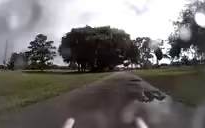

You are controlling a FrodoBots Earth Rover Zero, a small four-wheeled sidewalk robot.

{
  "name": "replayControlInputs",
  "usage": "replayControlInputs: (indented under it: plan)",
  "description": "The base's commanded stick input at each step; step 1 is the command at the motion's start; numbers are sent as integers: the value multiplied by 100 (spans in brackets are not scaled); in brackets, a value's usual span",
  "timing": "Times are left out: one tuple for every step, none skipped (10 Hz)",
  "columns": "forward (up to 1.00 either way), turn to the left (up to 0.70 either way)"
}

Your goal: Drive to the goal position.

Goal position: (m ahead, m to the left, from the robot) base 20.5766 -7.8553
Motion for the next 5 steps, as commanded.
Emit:
replayControlInputs:
  plan:
    - [0,0]
    - [0,0]
    - [4,0]
    - [85,0]
    - [85,0]
